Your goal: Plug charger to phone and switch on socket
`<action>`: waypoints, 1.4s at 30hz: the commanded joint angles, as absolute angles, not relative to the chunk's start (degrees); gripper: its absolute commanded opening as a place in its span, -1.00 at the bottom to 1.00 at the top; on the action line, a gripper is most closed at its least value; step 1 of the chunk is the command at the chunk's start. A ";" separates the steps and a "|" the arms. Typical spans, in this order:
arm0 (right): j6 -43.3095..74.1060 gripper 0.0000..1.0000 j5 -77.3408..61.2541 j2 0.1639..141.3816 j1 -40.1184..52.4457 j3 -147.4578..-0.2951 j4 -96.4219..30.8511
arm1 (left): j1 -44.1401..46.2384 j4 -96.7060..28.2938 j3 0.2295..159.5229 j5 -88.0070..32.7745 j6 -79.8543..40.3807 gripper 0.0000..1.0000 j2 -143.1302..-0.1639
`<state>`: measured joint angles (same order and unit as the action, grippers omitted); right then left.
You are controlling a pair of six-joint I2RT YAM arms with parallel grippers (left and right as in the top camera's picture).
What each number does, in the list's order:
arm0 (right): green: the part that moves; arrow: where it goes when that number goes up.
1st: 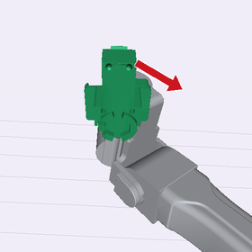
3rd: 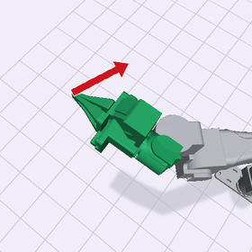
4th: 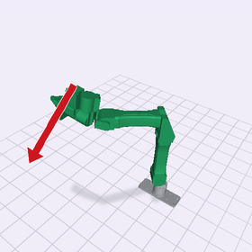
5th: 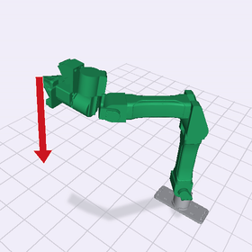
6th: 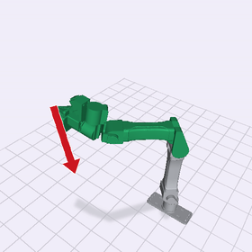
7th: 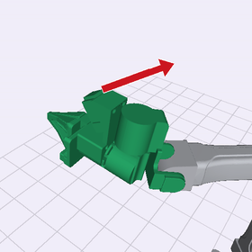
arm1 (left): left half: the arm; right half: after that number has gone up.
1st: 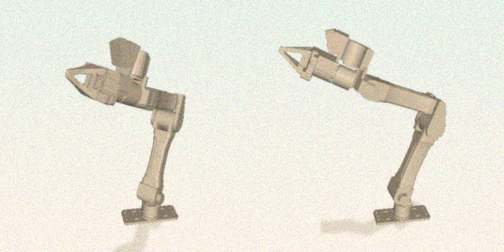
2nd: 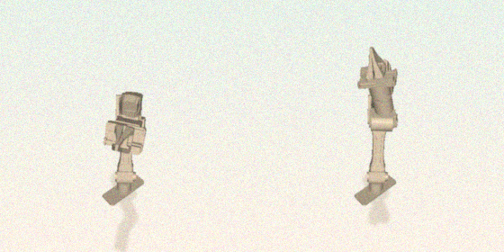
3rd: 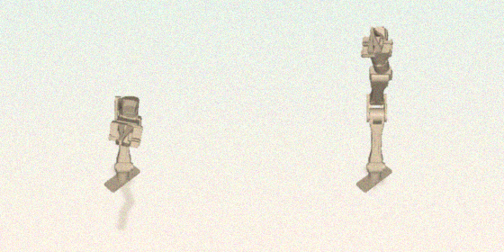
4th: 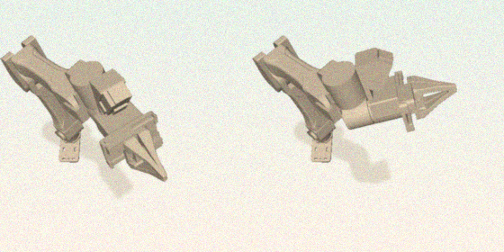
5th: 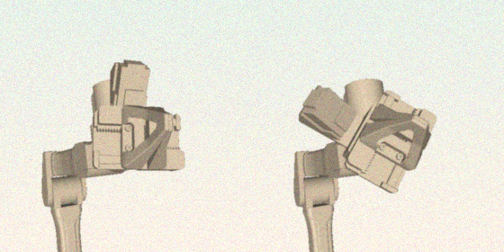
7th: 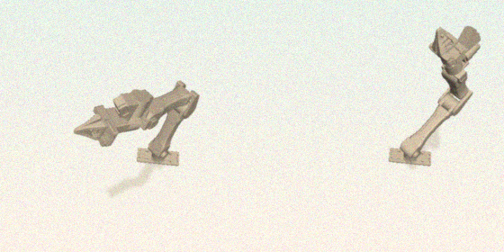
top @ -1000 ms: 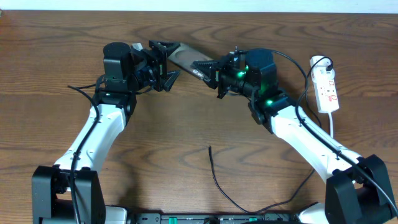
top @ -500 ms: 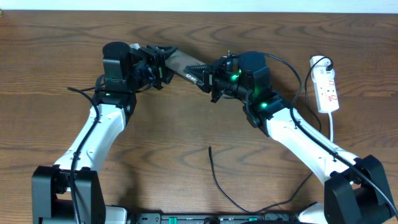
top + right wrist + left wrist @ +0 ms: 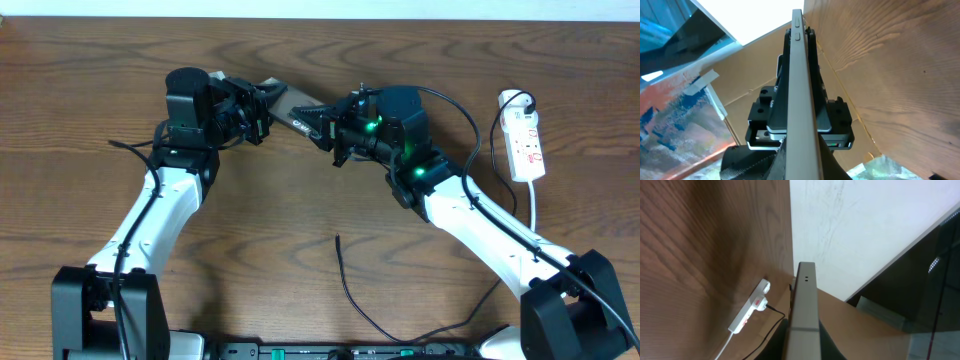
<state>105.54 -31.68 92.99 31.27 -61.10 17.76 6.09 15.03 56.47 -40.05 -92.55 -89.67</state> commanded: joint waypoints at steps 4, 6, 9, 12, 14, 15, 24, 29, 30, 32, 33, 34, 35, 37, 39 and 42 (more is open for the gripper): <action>104.77 -0.97 -32.49 92.75 32.03 -62.02 17.61 | 5.80 15.57 56.49 -39.33 -91.98 -0.85 -88.73; 104.77 -0.98 -32.49 92.75 32.03 -62.02 17.61 | 5.80 15.57 56.49 -39.33 -91.61 -0.86 -88.73; 104.73 -0.98 -32.49 92.75 32.03 -62.02 17.61 | 5.80 15.57 56.49 -39.33 -90.67 -0.85 -88.73; 103.31 -0.77 -32.47 92.75 32.03 -62.02 17.58 | 5.78 15.57 56.49 -39.33 -89.60 -0.85 -88.73; 101.86 -0.52 -32.40 92.75 31.97 -62.02 17.58 | 5.74 15.59 56.49 -39.16 -89.60 -0.85 -88.73; 100.77 0.09 -32.03 92.75 31.90 -62.02 17.61 | 5.39 15.57 56.49 -38.92 -89.36 -0.85 -88.73; 86.94 0.99 -32.23 92.75 31.44 -62.02 17.61 | -0.49 15.62 56.49 -40.42 -85.54 -0.86 -88.73; 74.52 0.99 -34.61 92.75 29.58 -62.02 17.58 | -7.29 15.79 56.49 -49.17 -74.50 -0.86 -88.73; 73.08 0.99 -34.92 92.75 29.21 -62.02 17.56 | -8.64 15.79 56.49 -51.03 -73.01 -0.86 -88.73; 70.87 0.99 -35.42 92.75 28.56 -62.02 17.28 | -11.07 15.79 56.49 -54.13 -71.18 -0.85 -88.73; 70.06 0.99 -35.62 92.75 28.27 -62.02 16.88 | -12.25 15.79 56.49 -55.64 -70.35 -0.85 -88.73; 68.99 0.99 -36.03 92.75 28.03 -62.04 16.40 | -13.67 15.81 56.49 -57.39 -69.19 -0.85 -88.73; 68.20 0.98 -36.18 92.75 27.92 -62.04 15.73 | -14.85 15.79 56.49 -58.92 -68.03 -0.85 -88.73; 66.43 0.98 -36.25 92.75 27.83 -62.11 13.76 | -16.84 15.81 56.49 -61.87 -65.78 -0.85 -88.73; 63.79 0.98 -36.25 92.75 27.83 -62.43 10.35 | -18.50 15.81 56.49 -64.69 -63.59 -0.86 -88.73; 60.12 0.98 -35.97 92.75 27.83 -64.01 3.20 | -20.08 17.67 56.49 -68.73 -58.96 -0.86 -88.73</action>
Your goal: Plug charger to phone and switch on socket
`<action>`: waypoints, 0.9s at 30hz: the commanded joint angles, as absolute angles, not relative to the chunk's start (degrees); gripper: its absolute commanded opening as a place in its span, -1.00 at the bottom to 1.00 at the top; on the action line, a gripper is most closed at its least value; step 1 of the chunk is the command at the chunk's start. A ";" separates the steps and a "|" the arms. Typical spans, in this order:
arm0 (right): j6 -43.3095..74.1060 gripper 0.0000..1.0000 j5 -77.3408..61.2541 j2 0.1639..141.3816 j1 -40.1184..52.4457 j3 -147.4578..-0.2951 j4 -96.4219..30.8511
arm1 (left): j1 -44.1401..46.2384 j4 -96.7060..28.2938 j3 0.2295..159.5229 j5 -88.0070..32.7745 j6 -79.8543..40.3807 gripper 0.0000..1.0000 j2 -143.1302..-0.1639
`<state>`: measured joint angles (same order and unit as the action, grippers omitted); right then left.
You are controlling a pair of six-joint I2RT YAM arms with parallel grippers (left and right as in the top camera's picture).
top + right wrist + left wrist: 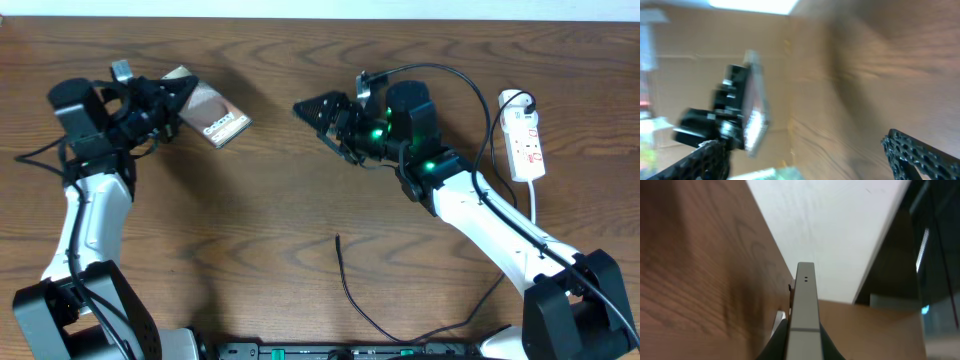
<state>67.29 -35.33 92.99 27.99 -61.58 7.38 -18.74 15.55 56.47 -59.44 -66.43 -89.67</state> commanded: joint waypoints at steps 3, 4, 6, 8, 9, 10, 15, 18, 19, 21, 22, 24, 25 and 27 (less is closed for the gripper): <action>54.68 0.98 -34.04 92.75 28.18 -67.26 -7.35 | -20.47 20.67 56.49 -71.64 -57.23 -0.85 -88.73; 52.84 0.98 -32.71 92.75 28.49 -68.58 -11.18 | -20.45 20.78 56.49 -71.66 -57.23 -0.86 -88.73; 49.19 0.98 -29.15 92.75 29.43 -71.40 -19.00 | -20.45 20.75 56.49 -71.57 -57.19 -0.86 -88.73; 45.45 0.98 -22.92 92.75 31.64 -74.59 -28.60 | -20.47 20.91 56.49 -71.57 -56.34 -0.86 -88.73; 44.84 0.98 -20.93 92.75 32.60 -75.22 -31.11 | -20.47 20.95 56.49 -71.57 -56.23 -0.85 -88.73; 44.45 0.98 -18.96 92.75 33.76 -75.53 -33.12 | -20.45 20.93 56.49 -71.57 -56.14 -0.85 -88.73; 45.95 0.96 -7.94 93.34 41.10 -75.53 -41.30 | -20.45 20.93 56.49 -71.61 -56.16 -0.86 -88.73; 49.80 0.87 -1.15 94.39 45.32 -75.53 -45.67 | -20.45 20.91 56.49 -71.61 -56.14 -0.86 -88.73; 50.50 0.86 -0.21 94.74 45.98 -75.53 -46.35 | -20.45 20.91 56.49 -71.64 -56.16 -0.85 -88.73; 51.72 0.82 0.99 95.92 47.35 -75.53 -47.86 | -20.47 20.91 56.49 -71.61 -56.14 -0.86 -88.73; 51.90 0.80 0.99 96.66 48.01 -75.53 -48.47 | -20.45 20.91 56.49 -71.61 -56.14 -0.85 -88.73; 53.04 0.79 0.99 98.74 48.93 -75.53 -49.76 | -20.47 20.91 56.49 -71.61 -56.14 -0.86 -88.73; 53.34 0.77 0.97 99.63 49.19 -75.53 -50.11 | -20.47 20.91 56.49 -71.61 -56.14 -0.86 -88.73; 53.36 0.72 0.95 102.00 49.84 -75.53 -50.52 | -20.47 20.91 56.49 -71.61 -56.14 -0.86 -88.73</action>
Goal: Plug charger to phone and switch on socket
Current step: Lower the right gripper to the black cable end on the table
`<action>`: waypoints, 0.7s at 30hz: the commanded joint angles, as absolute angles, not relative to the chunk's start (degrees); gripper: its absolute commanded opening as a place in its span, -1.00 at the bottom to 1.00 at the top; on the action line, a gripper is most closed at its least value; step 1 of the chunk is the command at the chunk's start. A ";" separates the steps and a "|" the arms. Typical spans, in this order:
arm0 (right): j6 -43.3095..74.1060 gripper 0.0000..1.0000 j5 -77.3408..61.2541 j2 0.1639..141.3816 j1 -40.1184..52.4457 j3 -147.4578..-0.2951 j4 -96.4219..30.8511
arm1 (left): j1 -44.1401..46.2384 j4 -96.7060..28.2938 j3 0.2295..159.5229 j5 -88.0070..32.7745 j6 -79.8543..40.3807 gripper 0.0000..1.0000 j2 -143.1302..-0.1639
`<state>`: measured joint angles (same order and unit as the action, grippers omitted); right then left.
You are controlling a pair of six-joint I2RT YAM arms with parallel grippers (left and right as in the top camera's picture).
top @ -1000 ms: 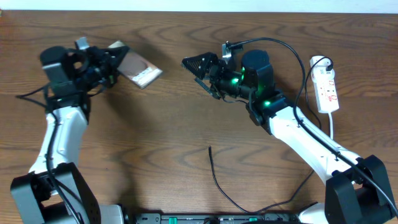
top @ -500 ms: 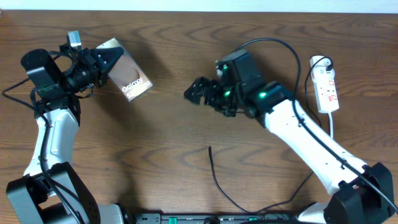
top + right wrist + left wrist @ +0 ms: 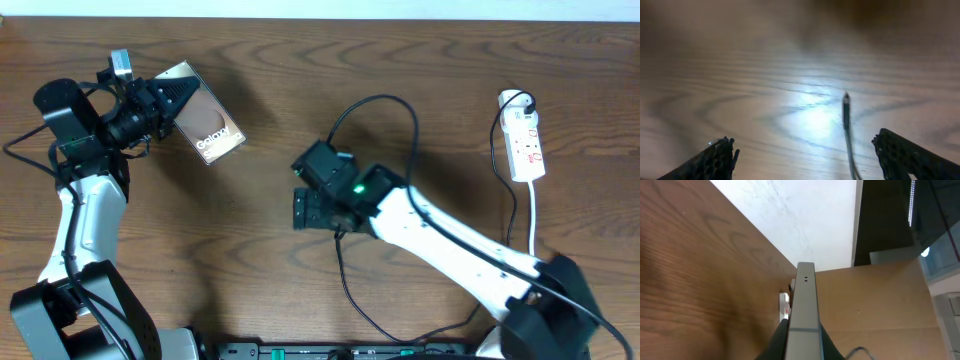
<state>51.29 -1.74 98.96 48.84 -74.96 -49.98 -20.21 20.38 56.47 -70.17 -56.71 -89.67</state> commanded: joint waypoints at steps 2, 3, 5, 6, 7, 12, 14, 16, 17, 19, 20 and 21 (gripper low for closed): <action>53.36 0.67 0.93 104.07 50.39 -75.53 -50.61 | -20.45 20.91 56.49 -71.59 -56.14 -0.85 -88.73; 53.39 0.65 0.67 105.49 50.72 -75.53 -50.65 | -20.45 20.91 56.49 -71.59 -56.14 -0.86 -88.73; 53.67 0.62 0.14 107.18 51.00 -75.53 -50.89 | -20.47 20.91 56.49 -71.59 -56.14 -0.86 -88.73; 54.00 0.62 -0.19 107.79 51.07 -75.53 -51.24 | -20.47 20.91 56.49 -71.59 -56.14 -0.86 -88.73; 54.04 0.60 -0.16 108.33 51.11 -75.53 -51.66 | -20.47 20.91 56.49 -71.59 -56.10 -0.86 -88.73; 54.96 0.37 -0.16 108.88 51.11 -75.50 -54.06 | -20.47 20.91 56.49 -71.59 -55.90 -0.85 -88.73; 55.72 0.28 -0.16 108.88 51.11 -75.24 -54.68 | -20.45 20.88 56.49 -71.59 -55.90 -0.86 -88.73; 55.70 0.25 -0.12 108.88 51.27 -74.76 -54.70 | -20.47 20.88 56.49 -71.59 -55.90 -0.86 -88.73; 55.70 0.25 -0.12 108.88 51.42 -74.43 -54.63 | -20.47 20.91 56.49 -71.57 -55.90 -0.86 -88.73; 55.70 0.23 -0.08 108.88 51.72 -73.49 -54.19 | -20.45 20.91 56.49 -71.53 -55.90 -0.85 -88.73; 55.75 0.22 -0.10 108.88 51.88 -72.95 -53.76 | -20.45 20.91 56.49 -71.46 -55.90 -0.86 -88.73; 55.81 0.22 -0.12 108.88 52.05 -72.25 -53.10 | -20.45 20.91 56.49 -71.37 -55.90 -0.86 -88.73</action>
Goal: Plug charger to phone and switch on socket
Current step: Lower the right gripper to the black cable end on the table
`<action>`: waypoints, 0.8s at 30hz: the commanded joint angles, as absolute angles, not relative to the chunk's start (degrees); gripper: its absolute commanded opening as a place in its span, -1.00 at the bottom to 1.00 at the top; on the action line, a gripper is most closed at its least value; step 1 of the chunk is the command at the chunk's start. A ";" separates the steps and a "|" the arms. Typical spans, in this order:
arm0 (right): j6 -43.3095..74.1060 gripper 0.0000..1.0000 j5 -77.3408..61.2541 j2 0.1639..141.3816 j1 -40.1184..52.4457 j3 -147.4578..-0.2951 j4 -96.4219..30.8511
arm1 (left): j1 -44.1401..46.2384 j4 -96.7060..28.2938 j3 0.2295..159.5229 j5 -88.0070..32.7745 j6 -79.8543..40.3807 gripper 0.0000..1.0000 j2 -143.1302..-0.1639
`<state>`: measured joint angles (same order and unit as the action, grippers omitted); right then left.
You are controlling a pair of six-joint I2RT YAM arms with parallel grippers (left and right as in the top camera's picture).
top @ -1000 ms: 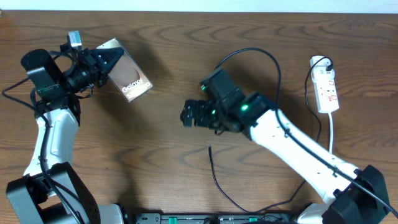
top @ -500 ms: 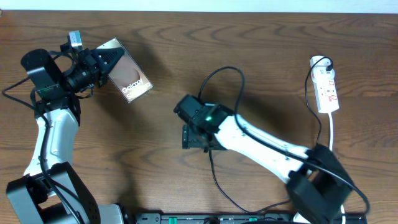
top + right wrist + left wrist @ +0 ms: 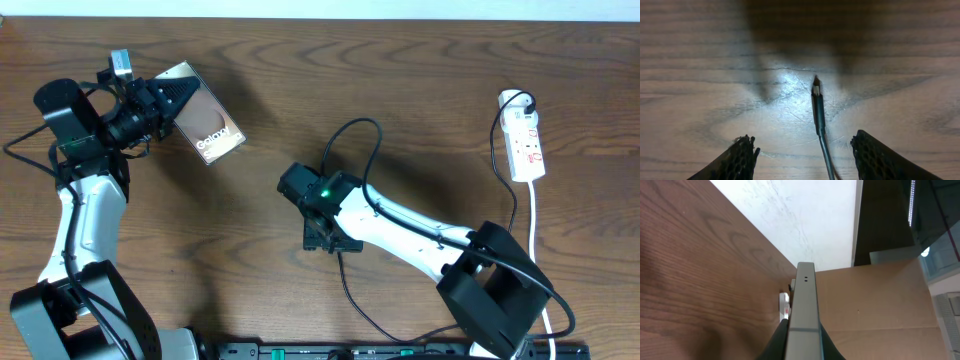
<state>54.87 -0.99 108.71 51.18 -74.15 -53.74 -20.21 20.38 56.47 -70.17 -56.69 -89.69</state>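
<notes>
The phone (image 3: 205, 125), back side up with a brown case, is held tilted above the table at the far left by my left gripper (image 3: 168, 100), which is shut on its end. Only the phone's thin grey edge (image 3: 805, 300) shows in the left wrist view. The black charger cable (image 3: 352, 290) lies on the middle of the table, its plug tip (image 3: 816, 91) pointing away from me. My right gripper (image 3: 807, 150) hangs low over that tip, open, with one finger (image 3: 742, 157) on each side of the cable. The gripper (image 3: 326, 238) hides the plug from overhead.
A white socket strip (image 3: 525, 140) with red switches lies at the far right, its white lead running toward the front edge. The right arm's own black cable loops (image 3: 350, 140) above its wrist. The table (image 3: 300, 60) ends at a white wall behind.
My right gripper has come closer to the cable's plug end, which now lies between its open fingers. The left arm and the phone have not moved.
Both grippers were on the phone at the back middle of the table. Then the left gripper alone held it at the far left and the right was open and apart. Then the right gripper was over the cable tip, and now it straddles it.
</notes>
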 commanded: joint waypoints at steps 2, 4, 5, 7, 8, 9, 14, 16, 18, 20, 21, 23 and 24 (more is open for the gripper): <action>56.82 0.19 -0.14 108.88 52.31 -71.00 -52.29 | -20.47 20.91 56.49 -71.35 -55.90 -0.85 -88.73; 56.80 0.18 -0.16 108.88 52.36 -70.11 -51.75 | -20.45 20.91 56.49 -71.35 -55.90 -0.86 -88.73; 56.80 0.18 -0.16 108.88 52.38 -69.84 -51.55 | -20.45 20.91 56.49 -71.35 -55.90 -0.86 -88.73; 56.80 0.10 -0.19 108.88 52.49 -69.71 -51.37 | -20.47 20.91 56.49 -71.37 -55.90 -0.86 -88.73; 56.80 0.05 -0.19 108.88 52.56 -69.71 -51.37 | -20.45 20.91 56.49 -71.37 -55.90 -0.85 -88.73; 56.80 0.02 -0.16 108.88 52.62 -69.69 -51.33 | -20.45 20.91 56.49 -71.35 -55.90 -0.86 -88.73; 56.75 -0.16 -0.14 108.97 52.62 -69.34 -50.57 | -20.45 20.91 56.49 -71.35 -55.90 -0.86 -88.73; 56.75 -0.18 -0.16 109.19 52.62 -68.99 -50.11 | -20.45 20.91 56.49 -71.35 -55.90 -0.85 -88.73; 56.75 -0.21 -0.36 109.75 52.60 -68.93 -49.87 | -20.45 20.91 56.49 -71.35 -55.90 -0.85 -88.73; 56.73 -0.23 -0.60 110.28 52.56 -68.93 -49.67 | -20.45 20.91 56.49 -71.35 -55.90 -0.86 -88.73; 56.73 -0.23 -0.60 110.30 52.56 -68.93 -49.67 | -20.45 20.91 56.49 -71.35 -55.90 -0.86 -88.73; 56.73 -0.24 -0.60 110.50 52.56 -68.93 -49.65 | -20.45 20.91 56.49 -71.35 -55.90 -0.86 -88.73; 56.73 -0.24 -0.60 110.50 52.56 -68.93 -49.65 | -20.45 20.91 56.49 -71.35 -55.92 -0.86 -88.73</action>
<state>56.40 -1.08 109.80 52.12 -69.30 -49.76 -20.21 20.38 56.47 -70.17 -56.69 -89.67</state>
